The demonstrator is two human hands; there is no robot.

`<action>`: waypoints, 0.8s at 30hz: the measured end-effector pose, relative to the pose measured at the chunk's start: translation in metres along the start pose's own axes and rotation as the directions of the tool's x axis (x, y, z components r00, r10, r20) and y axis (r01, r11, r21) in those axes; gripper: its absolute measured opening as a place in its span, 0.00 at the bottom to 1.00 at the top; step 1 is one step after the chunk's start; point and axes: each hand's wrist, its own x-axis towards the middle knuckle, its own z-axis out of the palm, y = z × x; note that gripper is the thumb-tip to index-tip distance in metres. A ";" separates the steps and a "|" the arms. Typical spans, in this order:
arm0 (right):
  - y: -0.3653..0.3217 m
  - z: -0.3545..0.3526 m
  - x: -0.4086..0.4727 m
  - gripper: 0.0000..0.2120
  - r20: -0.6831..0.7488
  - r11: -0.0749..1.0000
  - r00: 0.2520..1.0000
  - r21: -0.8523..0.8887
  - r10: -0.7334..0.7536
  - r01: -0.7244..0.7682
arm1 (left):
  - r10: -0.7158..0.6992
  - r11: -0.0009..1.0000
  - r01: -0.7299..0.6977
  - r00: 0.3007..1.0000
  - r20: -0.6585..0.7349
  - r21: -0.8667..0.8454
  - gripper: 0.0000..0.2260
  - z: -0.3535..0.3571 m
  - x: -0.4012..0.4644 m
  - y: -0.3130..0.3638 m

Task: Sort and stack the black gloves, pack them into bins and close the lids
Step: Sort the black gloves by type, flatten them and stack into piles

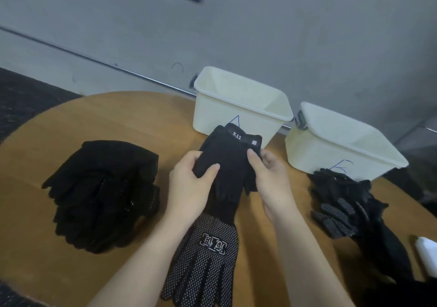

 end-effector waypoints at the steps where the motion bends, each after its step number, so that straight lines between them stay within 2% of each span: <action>1: -0.001 0.003 0.009 0.08 0.009 1.000 1.000 -0.019 -0.005 0.005 | 0.008 1.000 -0.007 0.999 -0.035 0.023 0.07 0.002 0.006 0.000; 4: 0.000 0.010 0.029 0.11 0.029 0.997 1.000 -0.080 -0.006 0.008 | 0.026 0.997 -0.021 0.997 -0.076 0.069 0.09 0.009 0.018 -0.006; 8: 0.004 0.015 0.052 0.23 0.009 0.993 0.999 -0.103 -0.052 0.052 | 0.026 0.990 -0.016 0.997 -0.067 0.143 0.13 0.016 0.025 -0.011; 12: 0.015 0.018 0.068 0.25 -0.008 0.989 0.996 -0.115 -0.091 0.090 | 0.057 0.983 -0.037 0.992 -0.109 0.178 0.17 0.024 0.024 -0.014; 14: 0.021 0.021 0.073 0.21 -0.025 0.984 0.995 -0.148 -0.101 0.097 | 0.103 0.970 -0.072 0.987 -0.124 0.230 0.20 0.024 0.022 -0.015; 17: 0.033 0.021 0.081 0.09 -0.076 0.974 0.989 -0.198 -0.128 0.111 | 0.184 0.921 -0.126 0.975 -0.125 0.369 0.21 0.023 0.021 -0.018; 19: 0.042 0.021 0.085 0.07 -0.093 0.971 0.987 -0.213 -0.130 0.108 | 0.230 0.867 -0.156 0.968 -0.103 0.474 0.21 0.022 0.022 -0.023; 24: 0.056 0.020 0.087 0.06 -0.084 0.954 0.989 -0.283 -0.125 0.097 | 0.198 0.742 -0.105 0.978 -0.066 0.662 0.21 0.019 0.023 -0.032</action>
